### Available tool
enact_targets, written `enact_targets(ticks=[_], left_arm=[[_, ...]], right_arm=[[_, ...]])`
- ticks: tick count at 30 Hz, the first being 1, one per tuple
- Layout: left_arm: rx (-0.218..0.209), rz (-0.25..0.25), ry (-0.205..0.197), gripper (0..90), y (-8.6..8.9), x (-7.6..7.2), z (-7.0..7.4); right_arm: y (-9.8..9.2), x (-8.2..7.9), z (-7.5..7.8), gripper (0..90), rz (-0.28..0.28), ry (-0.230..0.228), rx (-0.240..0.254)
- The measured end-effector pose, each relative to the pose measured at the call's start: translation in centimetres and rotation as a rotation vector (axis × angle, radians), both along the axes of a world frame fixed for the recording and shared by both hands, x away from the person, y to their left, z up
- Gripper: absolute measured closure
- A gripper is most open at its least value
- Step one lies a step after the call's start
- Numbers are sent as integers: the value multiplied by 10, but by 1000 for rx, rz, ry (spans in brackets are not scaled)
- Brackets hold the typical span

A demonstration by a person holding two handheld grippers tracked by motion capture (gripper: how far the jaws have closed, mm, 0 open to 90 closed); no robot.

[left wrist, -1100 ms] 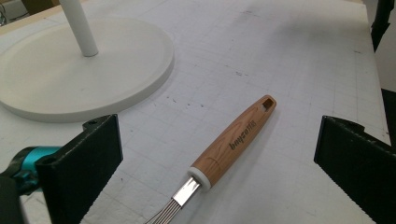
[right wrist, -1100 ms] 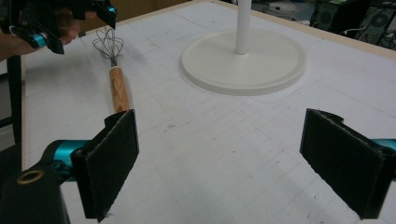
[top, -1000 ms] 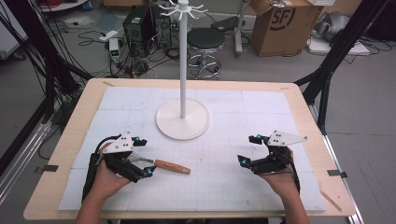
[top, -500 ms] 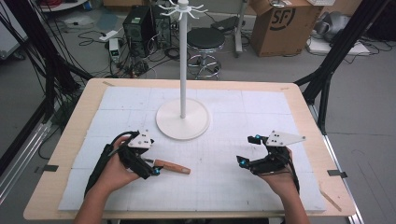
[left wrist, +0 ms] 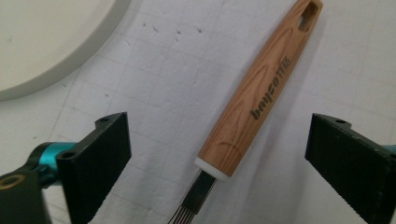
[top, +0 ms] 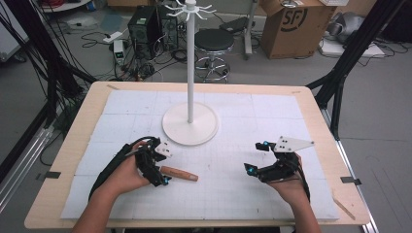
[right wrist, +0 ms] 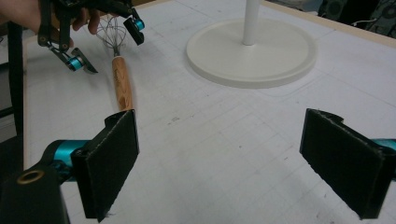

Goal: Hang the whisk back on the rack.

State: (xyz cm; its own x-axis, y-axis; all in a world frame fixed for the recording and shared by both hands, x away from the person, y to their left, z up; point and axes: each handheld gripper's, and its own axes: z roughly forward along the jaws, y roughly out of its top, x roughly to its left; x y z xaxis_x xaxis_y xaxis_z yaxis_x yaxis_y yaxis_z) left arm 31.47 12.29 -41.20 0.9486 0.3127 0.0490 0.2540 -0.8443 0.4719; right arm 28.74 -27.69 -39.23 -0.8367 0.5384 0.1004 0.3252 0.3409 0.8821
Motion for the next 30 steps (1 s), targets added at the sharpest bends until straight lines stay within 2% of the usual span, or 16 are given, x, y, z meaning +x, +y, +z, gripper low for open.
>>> enact_targets(ticks=[4,5,6,8,11,17,23,30], left_arm=[[68,-37,24,183,-3,3,2],[76,-42,28,235,-4,4,2],[82,-51,38,235,-4,4,1],[99,-62,59,325,-5,5,0],[127,-62,58,367,-7,6,-3],[139,-88,97,520,-10,7,-5],[139,-87,115,586,-10,8,-4],[171,-129,71,615,-14,4,-3]], right_arm=[[1,1,-2,110,3,6,-11],[1,1,-2,110,7,6,-13],[1,1,-2,110,7,6,-13],[1,1,-2,110,6,7,-12],[1,1,-2,110,8,11,-4],[2,1,-2,110,13,12,-6],[2,1,-2,110,15,11,-6],[3,1,-3,111,17,14,-9]])
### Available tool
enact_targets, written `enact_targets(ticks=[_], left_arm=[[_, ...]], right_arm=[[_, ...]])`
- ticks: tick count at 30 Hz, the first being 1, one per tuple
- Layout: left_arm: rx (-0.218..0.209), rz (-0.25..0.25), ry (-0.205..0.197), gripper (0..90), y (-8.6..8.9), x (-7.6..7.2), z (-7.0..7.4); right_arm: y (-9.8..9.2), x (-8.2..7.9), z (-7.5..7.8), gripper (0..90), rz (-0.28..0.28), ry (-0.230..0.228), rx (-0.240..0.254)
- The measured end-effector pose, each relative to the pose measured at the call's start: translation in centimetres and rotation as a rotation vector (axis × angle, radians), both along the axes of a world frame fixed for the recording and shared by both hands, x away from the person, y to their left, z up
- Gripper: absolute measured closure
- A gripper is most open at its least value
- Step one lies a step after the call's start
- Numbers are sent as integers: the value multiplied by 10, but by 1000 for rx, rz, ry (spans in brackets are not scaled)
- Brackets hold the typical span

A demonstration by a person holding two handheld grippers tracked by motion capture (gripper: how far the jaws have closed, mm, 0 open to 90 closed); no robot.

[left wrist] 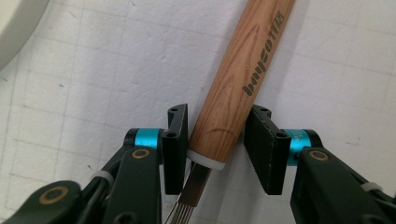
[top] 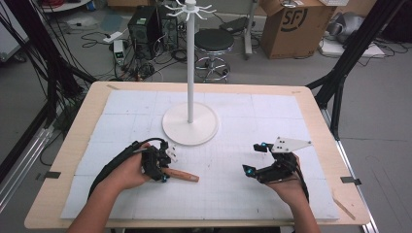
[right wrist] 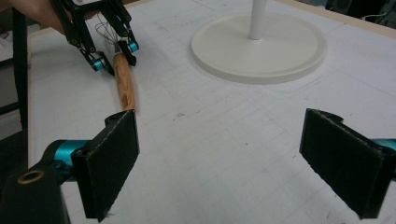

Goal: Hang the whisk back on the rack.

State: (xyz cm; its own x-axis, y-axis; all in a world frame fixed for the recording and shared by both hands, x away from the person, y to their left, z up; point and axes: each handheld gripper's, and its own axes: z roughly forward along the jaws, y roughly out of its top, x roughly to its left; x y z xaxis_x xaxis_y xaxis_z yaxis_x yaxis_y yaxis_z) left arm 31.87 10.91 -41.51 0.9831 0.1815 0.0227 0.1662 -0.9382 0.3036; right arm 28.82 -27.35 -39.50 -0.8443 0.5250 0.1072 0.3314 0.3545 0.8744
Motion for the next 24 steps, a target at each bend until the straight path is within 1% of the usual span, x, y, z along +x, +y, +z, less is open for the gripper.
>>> enact_targets(ticks=[1,2,3,4,6,7,8,9,10,11,14,15,17,19,21,23,24], left_arm=[[7,-5,-1,619,-1,-1,1],[10,-4,-12,624,-2,-3,1],[18,-14,-14,629,-2,-3,1],[24,-13,-16,634,-3,-4,1],[37,-33,-27,644,-4,-5,3],[43,-30,-27,650,-4,-6,3],[45,-39,-29,662,-5,-6,4],[48,-30,-29,680,-4,-6,5],[43,-15,-19,707,-4,-6,6],[30,-12,-5,714,-2,-5,6],[24,-3,-6,715,0,-4,7],[11,4,-8,715,2,-4,7],[1,12,-15,715,4,-3,10],[-41,35,-13,715,9,-3,15],[-80,40,-16,714,13,-3,20],[-119,57,-26,714,18,-4,27],[-141,62,-21,714,20,-5,29]], right_arm=[[0,0,0,111,0,-2,0],[0,0,0,111,0,2,0],[0,0,0,111,0,-1,-1],[0,0,0,111,0,2,0],[0,-1,0,111,2,-1,-1],[0,-1,0,111,2,1,-1],[1,-1,0,111,0,0,0],[1,-1,0,111,0,0,-2],[1,-1,0,111,2,-3,-1],[1,0,0,111,4,-5,-3],[1,-1,0,111,2,-2,-3],[1,-1,0,111,1,0,-1],[1,-1,0,111,2,2,0],[1,0,0,111,2,2,1],[1,0,0,111,3,-1,-2],[1,0,0,111,4,-3,-2],[2,0,0,111,4,3,-3]])
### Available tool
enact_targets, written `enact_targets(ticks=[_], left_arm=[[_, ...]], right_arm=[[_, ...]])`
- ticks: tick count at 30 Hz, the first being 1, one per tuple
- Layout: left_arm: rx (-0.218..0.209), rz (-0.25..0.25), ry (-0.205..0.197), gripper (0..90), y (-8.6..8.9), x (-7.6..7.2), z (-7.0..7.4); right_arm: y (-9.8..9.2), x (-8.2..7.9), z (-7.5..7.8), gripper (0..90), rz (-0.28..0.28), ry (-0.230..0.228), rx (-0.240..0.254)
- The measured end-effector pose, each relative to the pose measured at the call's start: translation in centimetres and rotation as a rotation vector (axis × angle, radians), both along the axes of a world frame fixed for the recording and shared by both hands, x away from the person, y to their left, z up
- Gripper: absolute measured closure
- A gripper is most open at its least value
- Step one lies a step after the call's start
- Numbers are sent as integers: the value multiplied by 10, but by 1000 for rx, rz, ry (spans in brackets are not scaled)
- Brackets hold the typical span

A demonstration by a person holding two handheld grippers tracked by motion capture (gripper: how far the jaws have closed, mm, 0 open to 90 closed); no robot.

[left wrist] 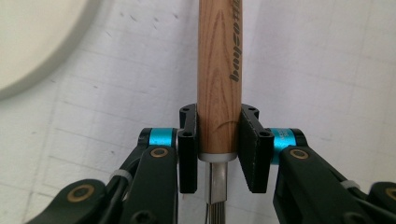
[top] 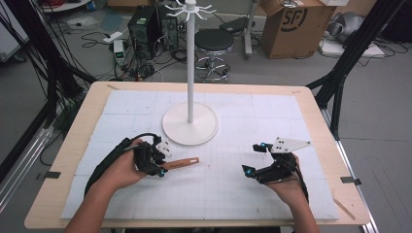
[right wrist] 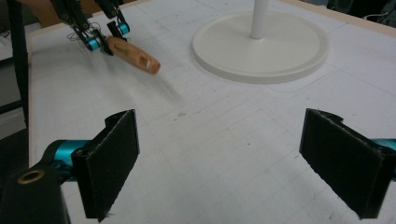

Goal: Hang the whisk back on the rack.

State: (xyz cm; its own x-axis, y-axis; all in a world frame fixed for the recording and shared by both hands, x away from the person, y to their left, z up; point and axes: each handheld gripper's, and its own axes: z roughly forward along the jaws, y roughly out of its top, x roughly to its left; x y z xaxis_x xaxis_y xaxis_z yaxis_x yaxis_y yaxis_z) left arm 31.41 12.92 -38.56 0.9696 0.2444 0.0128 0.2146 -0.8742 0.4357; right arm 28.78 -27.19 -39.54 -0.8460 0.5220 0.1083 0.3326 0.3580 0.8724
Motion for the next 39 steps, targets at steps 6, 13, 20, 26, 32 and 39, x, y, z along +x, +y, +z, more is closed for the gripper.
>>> enact_targets(ticks=[6,13,20,26,32,39], left_arm=[[-101,20,-56,714,12,-3,23],[-234,61,-80,714,23,1,47],[-344,82,-84,714,27,6,66],[-462,105,-81,714,34,12,85],[-549,112,-75,714,40,19,104],[-656,116,-67,714,50,32,127]], right_arm=[[2,0,0,111,1,1,-1],[2,0,0,111,3,-6,-1],[1,0,0,111,4,-4,-1],[1,-1,1,111,4,-6,5],[1,-1,1,112,5,-3,5],[0,0,1,111,6,-9,4]])
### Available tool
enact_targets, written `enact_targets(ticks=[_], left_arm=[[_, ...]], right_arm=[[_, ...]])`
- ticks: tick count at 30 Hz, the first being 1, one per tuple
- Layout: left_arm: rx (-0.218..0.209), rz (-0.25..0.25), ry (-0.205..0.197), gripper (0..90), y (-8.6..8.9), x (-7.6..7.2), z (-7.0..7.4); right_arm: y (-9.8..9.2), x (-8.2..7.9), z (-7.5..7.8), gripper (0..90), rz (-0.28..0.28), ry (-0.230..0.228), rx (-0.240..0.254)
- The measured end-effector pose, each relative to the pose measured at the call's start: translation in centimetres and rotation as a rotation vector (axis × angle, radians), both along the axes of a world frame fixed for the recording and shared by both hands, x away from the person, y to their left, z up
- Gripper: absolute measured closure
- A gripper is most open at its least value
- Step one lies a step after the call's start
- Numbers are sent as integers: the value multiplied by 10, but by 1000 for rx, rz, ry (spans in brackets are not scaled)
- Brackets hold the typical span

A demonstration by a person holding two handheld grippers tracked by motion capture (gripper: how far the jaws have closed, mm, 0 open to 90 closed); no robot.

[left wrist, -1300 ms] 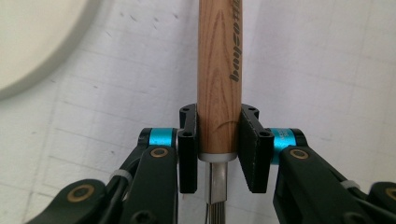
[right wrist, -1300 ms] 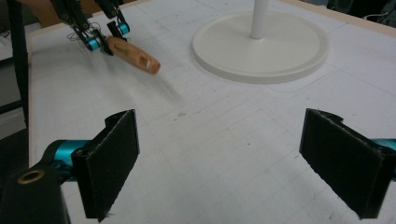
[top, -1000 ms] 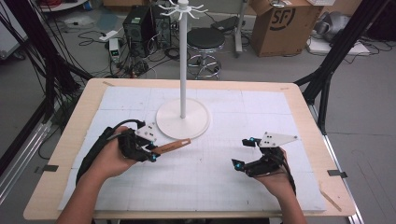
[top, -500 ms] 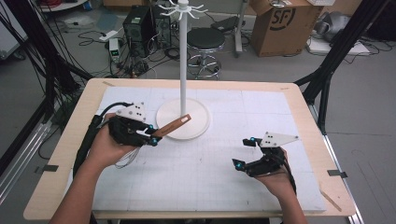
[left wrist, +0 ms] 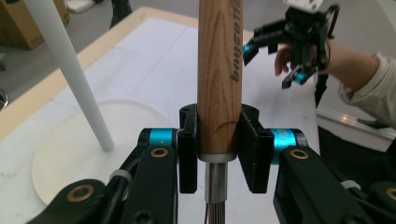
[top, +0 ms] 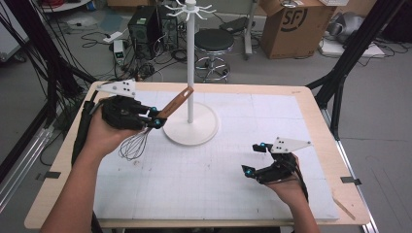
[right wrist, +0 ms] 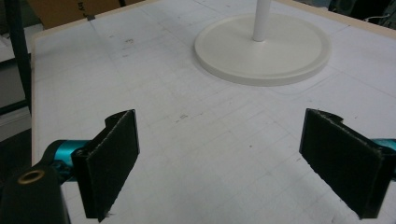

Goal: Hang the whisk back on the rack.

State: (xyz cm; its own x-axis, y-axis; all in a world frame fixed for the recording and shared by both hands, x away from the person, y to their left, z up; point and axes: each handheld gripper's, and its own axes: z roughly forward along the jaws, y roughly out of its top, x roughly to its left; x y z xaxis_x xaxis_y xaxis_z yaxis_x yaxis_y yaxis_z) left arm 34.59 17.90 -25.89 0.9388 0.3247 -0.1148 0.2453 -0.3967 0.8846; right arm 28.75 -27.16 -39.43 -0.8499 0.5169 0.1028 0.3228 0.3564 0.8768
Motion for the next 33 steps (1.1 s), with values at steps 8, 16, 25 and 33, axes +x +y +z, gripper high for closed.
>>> enact_targets(ticks=[8,16,25,33], left_arm=[[-54,18,-29,714,7,15,31],[-115,43,-53,714,8,29,57],[-179,98,-58,714,12,46,75],[-189,142,-53,713,17,59,81]], right_arm=[[0,0,0,112,0,5,2],[0,0,0,112,1,2,0],[-1,0,0,112,-2,4,3],[-3,-1,1,112,-5,1,9]])
